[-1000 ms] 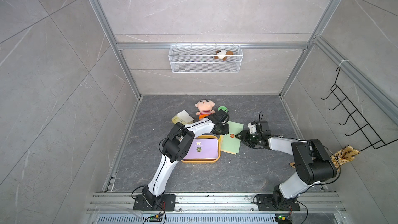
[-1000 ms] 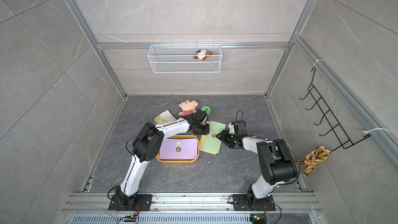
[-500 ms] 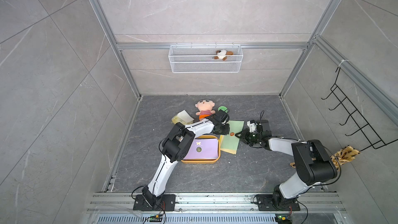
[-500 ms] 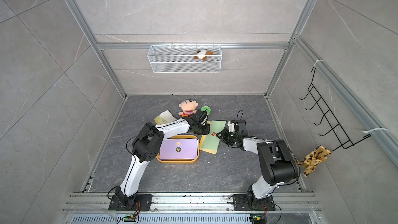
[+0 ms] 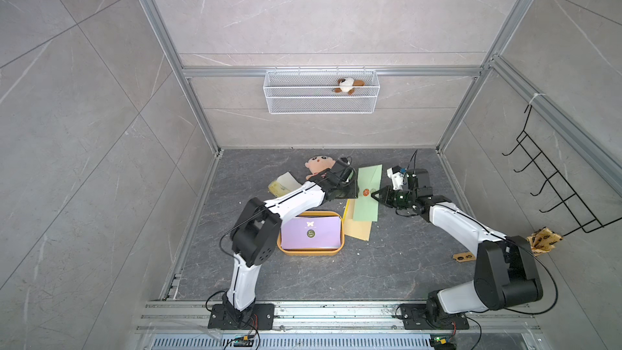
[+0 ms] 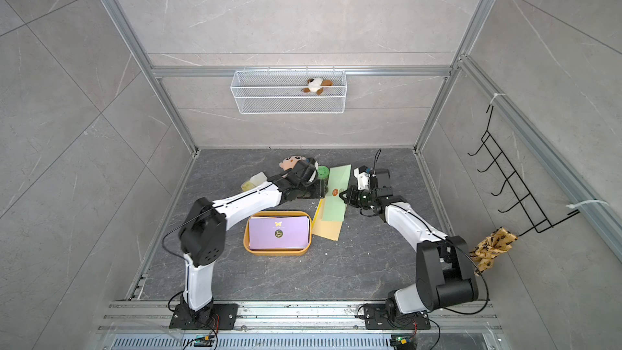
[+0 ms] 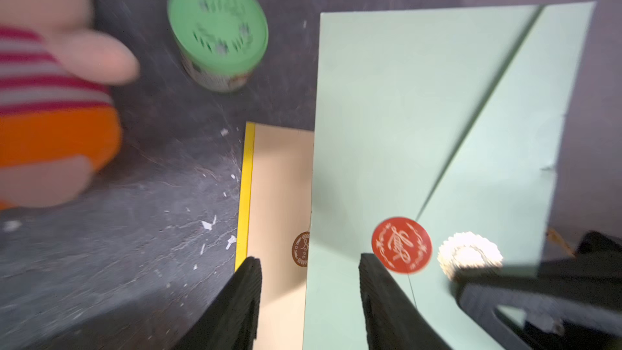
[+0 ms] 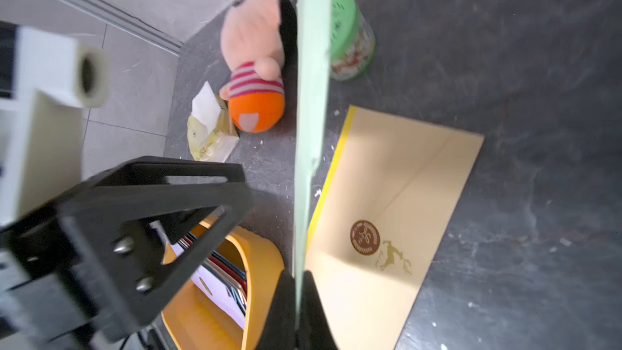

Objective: Put the sealed envelopes into the storage box
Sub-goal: Pick up the envelope from the center of the board, then place the envelope in the storage box.

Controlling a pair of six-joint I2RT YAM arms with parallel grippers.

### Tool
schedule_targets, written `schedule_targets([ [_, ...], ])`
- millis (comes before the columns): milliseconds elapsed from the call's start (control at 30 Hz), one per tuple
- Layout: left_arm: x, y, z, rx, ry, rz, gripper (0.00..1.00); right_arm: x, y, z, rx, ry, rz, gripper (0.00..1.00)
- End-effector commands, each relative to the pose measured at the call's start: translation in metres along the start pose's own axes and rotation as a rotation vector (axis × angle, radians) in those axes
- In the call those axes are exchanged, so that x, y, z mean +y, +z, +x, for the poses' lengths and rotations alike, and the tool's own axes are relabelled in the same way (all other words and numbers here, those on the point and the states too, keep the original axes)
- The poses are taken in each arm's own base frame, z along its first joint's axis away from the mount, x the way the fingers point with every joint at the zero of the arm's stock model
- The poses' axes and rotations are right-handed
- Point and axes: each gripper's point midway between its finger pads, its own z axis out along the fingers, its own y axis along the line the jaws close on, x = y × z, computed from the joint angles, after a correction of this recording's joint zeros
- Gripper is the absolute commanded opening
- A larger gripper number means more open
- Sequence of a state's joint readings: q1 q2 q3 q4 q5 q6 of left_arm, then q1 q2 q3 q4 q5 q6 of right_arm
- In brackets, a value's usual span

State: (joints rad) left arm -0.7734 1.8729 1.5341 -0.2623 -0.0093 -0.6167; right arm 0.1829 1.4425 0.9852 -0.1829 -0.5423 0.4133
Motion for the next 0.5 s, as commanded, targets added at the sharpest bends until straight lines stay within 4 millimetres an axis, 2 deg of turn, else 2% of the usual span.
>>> schedule_targets([
  [0, 0.017, -0.065, -0.039, -0.206, -0.048, -0.056, 0.54, 0.034, -0.019, 0.002, 0.057, -0.227, 0.026, 0.00],
  [133, 0.086, -0.119, -0.023, -0.286, -0.157, -0.139, 0.59, 0.081, -0.017, 0.013, 0.154, -0.520, 0.036, 0.00],
  [200, 0.126, -0.142, -0.002, -0.300, -0.220, -0.182, 0.61, 0.104, -0.012, 0.021, 0.229, -0.639, 0.013, 0.00],
  [300, 0.175, -0.173, 0.026, -0.322, -0.295, -0.264, 0.62, 0.134, -0.005, 0.034, 0.311, -0.789, -0.035, 0.00],
  [400, 0.202, -0.201, 0.047, -0.342, -0.326, -0.342, 0.62, 0.158, 0.005, 0.054, 0.395, -0.926, -0.093, 0.00],
  [467, 0.212, -0.219, 0.056, -0.364, -0.323, -0.403, 0.63, 0.169, 0.011, 0.070, 0.472, -1.029, -0.097, 0.00],
])
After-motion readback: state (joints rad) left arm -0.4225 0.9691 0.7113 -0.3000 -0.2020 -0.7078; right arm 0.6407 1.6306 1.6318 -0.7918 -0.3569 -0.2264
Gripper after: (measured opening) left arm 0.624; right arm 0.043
